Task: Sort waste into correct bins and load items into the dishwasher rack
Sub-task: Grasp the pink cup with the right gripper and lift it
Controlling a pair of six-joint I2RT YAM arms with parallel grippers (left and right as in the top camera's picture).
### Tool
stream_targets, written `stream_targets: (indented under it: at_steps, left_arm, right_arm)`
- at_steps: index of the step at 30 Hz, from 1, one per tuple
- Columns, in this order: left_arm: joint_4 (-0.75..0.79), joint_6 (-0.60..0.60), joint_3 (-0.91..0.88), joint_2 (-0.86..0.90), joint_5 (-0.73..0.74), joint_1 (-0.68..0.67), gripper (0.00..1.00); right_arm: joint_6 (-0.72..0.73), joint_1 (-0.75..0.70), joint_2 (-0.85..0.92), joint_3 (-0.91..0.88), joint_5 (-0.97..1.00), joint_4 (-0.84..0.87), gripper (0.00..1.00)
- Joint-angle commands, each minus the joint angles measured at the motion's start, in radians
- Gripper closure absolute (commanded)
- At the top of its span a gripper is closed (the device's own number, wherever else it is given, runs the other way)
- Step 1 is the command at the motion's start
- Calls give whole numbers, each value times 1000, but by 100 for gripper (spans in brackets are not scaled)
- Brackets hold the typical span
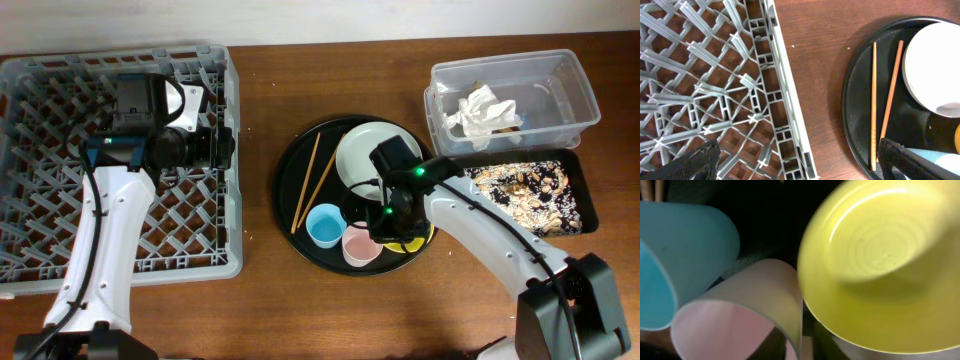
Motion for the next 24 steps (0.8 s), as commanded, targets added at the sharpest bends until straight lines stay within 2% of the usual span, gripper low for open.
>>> stream_targets:
  at_steps: [1,2,7,13,16,19,22,24]
  left_arm:
    - [4,-5,17,-17,-7,-5,1]
    - [3,-5,17,-17,-6,-5,1]
    - [0,-6,17,-17,-2,-5,1]
    - [-3,-107,17,-17,16,-5,1]
    - [2,-198,17,-17,211,-3,1]
    - [9,-198,17,-17,349,-3,1]
    - [10,-263,17,-17,426,-3,1]
    - [36,-314,17,-17,529,-3,1]
  right_arm:
    - [14,10,-2,-8,17,4,93]
    - [14,10,-2,-8,16,4,96]
    - [-6,8,-14,29,-49,-11,96]
    - [-40,0,-74,151,-69,-175,96]
    - [-90,-28,-126,234,-67,-282,96]
    - [-123,-64,-178,285,-68,-323,96]
    - [-185,-115,-229,298,-136,-250,96]
    - [-245,-158,-237,298,-267,-138,96]
